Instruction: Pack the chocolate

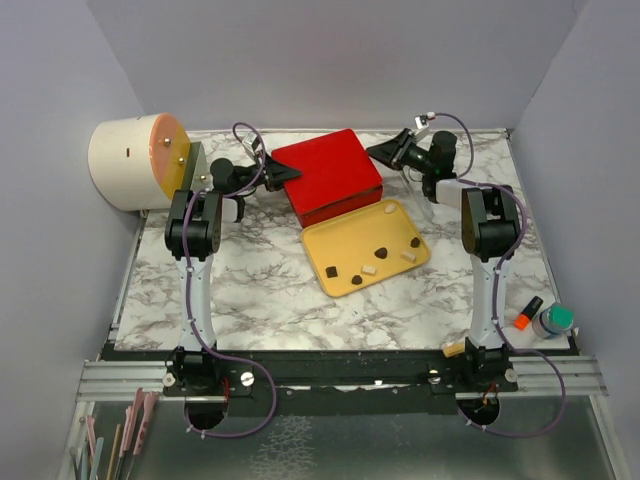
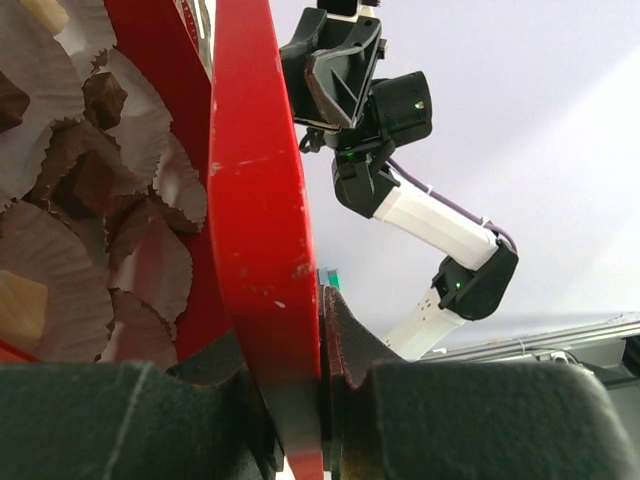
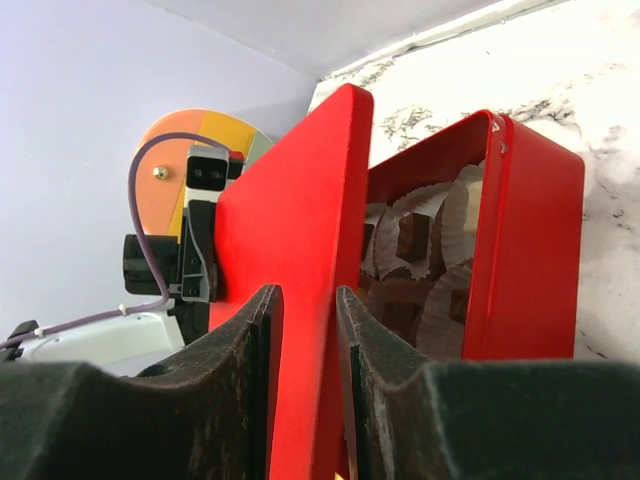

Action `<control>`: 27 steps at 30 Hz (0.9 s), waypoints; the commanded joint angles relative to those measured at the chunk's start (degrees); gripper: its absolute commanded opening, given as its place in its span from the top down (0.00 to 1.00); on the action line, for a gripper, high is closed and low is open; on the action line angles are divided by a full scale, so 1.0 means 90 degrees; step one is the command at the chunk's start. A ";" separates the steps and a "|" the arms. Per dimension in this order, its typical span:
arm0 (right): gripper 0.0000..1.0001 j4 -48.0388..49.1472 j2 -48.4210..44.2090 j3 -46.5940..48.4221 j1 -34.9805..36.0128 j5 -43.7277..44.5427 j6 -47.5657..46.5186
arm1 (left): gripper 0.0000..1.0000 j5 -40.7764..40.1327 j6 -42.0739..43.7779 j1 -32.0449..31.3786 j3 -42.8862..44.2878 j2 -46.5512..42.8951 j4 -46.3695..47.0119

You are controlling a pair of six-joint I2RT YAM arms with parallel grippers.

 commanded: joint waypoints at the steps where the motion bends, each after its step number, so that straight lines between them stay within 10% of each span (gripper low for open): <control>1: 0.67 -0.0267 0.0257 0.0155 0.0012 -0.0187 0.0004 | 1.00 0.0052 -0.0059 -0.0018 0.0232 0.0092 0.0199; 18: 0.65 -0.0452 0.0273 0.0261 0.0053 -0.0463 -0.0087 | 1.00 0.0028 -0.0442 -0.0026 0.0248 0.0185 0.0709; 27: 0.90 -0.0539 0.0338 0.0370 0.0147 -0.0635 -0.0112 | 1.00 -0.0031 -0.0485 -0.0027 0.0129 0.0293 0.0745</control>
